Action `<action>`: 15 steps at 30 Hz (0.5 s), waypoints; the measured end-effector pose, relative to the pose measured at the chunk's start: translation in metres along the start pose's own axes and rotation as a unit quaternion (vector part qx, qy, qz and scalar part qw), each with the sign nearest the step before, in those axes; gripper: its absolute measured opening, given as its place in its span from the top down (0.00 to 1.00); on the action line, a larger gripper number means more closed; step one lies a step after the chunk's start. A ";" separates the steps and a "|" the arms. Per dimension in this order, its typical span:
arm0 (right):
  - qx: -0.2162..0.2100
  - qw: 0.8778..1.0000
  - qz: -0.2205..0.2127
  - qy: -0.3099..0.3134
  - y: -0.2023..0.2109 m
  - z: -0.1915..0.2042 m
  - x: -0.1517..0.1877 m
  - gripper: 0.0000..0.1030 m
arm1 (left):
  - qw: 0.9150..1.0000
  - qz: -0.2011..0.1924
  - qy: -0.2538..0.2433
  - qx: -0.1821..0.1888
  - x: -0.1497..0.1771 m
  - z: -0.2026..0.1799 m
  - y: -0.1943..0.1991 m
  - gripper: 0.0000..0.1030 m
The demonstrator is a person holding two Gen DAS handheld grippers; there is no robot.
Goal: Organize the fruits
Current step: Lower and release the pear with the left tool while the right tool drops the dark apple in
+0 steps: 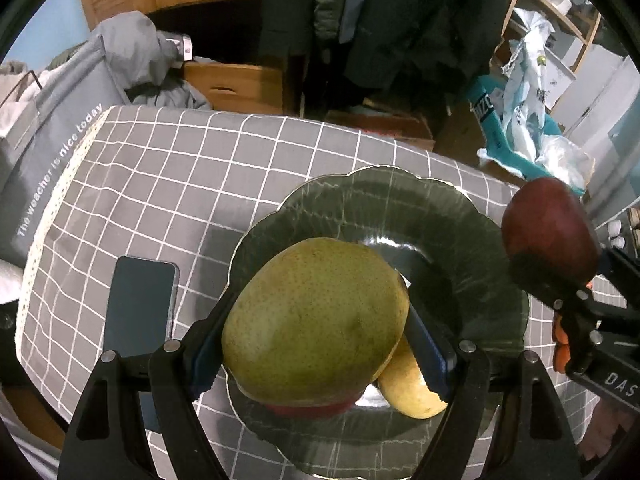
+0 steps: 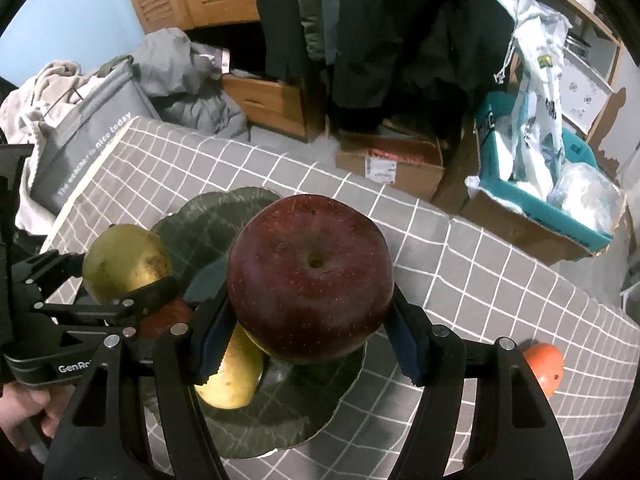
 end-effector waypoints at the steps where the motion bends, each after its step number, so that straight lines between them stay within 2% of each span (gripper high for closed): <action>1: 0.000 1.000 0.001 0.000 -0.001 0.000 0.001 0.33 | 1.000 0.000 0.000 0.000 0.000 0.000 0.000 0.20; 15: -0.001 1.000 0.006 -0.010 -0.004 -0.006 0.001 0.33 | 1.000 0.018 -0.003 -0.005 0.000 -0.002 -0.009 0.17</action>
Point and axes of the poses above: each gripper's, at about its wrist camera, not at the fingertips, and y roughly against the way its jaws point, z to its left, x to its underside, the point moved 3 cm from there along -y, roughly the way its jaws point, and after that the axes turned 5 degrees about -y, right-handed, at the moved point
